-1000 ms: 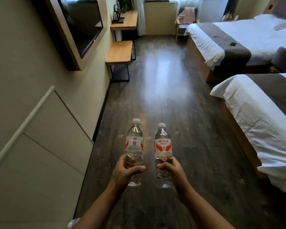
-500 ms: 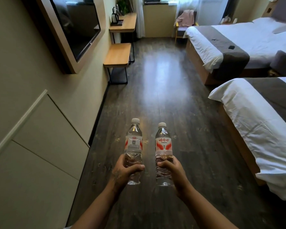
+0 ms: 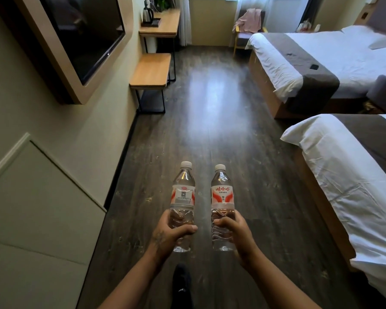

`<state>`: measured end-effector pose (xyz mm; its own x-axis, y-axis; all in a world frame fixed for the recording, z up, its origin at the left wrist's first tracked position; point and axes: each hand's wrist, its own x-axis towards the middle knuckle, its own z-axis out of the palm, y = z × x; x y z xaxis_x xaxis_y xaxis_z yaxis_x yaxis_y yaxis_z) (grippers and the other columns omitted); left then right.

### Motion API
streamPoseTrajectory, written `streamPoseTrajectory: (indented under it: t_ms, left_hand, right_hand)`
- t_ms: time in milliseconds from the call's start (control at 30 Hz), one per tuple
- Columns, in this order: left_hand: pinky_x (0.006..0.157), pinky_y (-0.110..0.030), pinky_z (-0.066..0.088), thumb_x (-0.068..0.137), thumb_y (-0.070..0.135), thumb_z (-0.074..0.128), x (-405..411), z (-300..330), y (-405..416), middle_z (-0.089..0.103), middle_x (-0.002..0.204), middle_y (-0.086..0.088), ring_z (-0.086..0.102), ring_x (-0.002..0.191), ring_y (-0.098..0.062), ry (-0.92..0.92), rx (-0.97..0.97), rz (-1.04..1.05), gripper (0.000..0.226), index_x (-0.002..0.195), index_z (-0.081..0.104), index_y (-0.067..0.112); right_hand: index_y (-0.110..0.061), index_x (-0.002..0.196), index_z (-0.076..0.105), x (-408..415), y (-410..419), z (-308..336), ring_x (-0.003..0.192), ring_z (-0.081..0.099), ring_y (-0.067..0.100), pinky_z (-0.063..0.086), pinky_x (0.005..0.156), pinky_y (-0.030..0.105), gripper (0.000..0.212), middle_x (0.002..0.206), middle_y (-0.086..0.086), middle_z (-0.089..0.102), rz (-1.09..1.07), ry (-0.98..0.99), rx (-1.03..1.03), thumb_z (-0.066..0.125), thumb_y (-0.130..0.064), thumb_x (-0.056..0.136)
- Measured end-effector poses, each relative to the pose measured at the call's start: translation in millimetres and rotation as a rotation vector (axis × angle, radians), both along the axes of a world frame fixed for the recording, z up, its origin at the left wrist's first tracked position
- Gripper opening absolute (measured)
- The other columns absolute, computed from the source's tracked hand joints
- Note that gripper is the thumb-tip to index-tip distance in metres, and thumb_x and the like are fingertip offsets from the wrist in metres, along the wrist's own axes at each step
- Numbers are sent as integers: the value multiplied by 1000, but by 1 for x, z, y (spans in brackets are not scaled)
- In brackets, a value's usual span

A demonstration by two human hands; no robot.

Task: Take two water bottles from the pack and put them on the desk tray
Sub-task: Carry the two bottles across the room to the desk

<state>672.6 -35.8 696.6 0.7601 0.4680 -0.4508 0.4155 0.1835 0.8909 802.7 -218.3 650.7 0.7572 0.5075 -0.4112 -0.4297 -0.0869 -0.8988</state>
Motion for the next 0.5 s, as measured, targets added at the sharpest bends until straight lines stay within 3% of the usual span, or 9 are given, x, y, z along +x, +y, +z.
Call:
streamPoseTrajectory:
  t_ms: [367, 500]
  left_hand:
    - [100, -50, 64, 49, 52, 94, 182, 8, 154, 77, 127, -7, 77, 115, -28, -27, -24, -53, 99, 136, 59, 23]
    - [88, -39, 67, 49, 50, 94, 237, 12, 191, 79, 125, -8, 80, 108, -25, -39, -31, -47, 96, 135, 61, 21]
  right_hand:
    - [-18, 134, 63, 166, 141, 6, 104, 82, 29, 66, 81, 38, 62, 116, 7, 83, -49, 27, -32, 83, -26, 76]
    - [-17, 132, 65, 220, 176, 17, 105, 81, 27, 65, 89, 45, 59, 118, 8, 83, -62, 12, -34, 82, -27, 76]
